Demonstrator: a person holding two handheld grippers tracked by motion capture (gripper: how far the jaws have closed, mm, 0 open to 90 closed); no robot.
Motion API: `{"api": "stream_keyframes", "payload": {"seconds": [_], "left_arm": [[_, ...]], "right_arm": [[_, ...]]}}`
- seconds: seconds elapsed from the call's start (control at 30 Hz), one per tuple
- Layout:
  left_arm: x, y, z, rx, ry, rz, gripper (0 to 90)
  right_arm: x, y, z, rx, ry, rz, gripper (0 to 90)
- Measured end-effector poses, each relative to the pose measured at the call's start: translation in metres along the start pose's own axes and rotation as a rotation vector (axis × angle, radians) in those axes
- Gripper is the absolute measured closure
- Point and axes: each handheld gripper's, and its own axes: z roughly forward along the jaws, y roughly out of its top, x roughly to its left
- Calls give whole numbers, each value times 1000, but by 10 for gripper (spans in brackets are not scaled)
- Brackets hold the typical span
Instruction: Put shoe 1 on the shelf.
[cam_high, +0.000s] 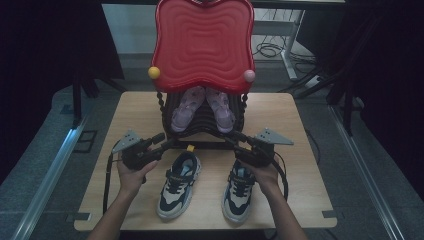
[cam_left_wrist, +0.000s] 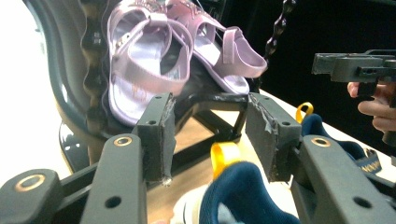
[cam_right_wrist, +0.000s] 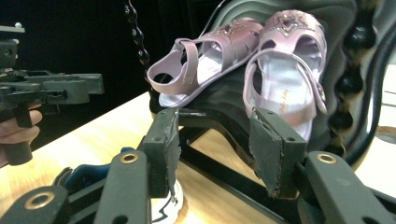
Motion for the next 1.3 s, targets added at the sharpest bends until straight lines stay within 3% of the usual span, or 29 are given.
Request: {"api": "stream_keyframes", "payload": {"seconds": [0.33,0.47,0.6,0.73,0.9,1.2,1.3], "left_arm": [[0,-22,-18,36,-3,-33,518],[-1,-33,-25,57,-14,-47,508],[-2,-41,-28,85,-25,-57,497],[-5,-45,-38,102,-21,-56,489],[-10,-50,-53,127,0,-15,485],[-9,-48,-57,133,-8,-24,484],[-13,-47,-55,149,-15,-5,485]], "right_arm": [[-4,-21,-23,-6,7,9,529],[-3,-31,-33,-1,-12,-35,519],[-3,-38,-39,11,-1,-59,518],[-4,-46,-46,28,0,-58,516],[-9,-54,-53,54,-4,-44,515],[-10,-58,-57,53,7,-34,512],[-11,-59,-57,53,7,-27,511]]}}
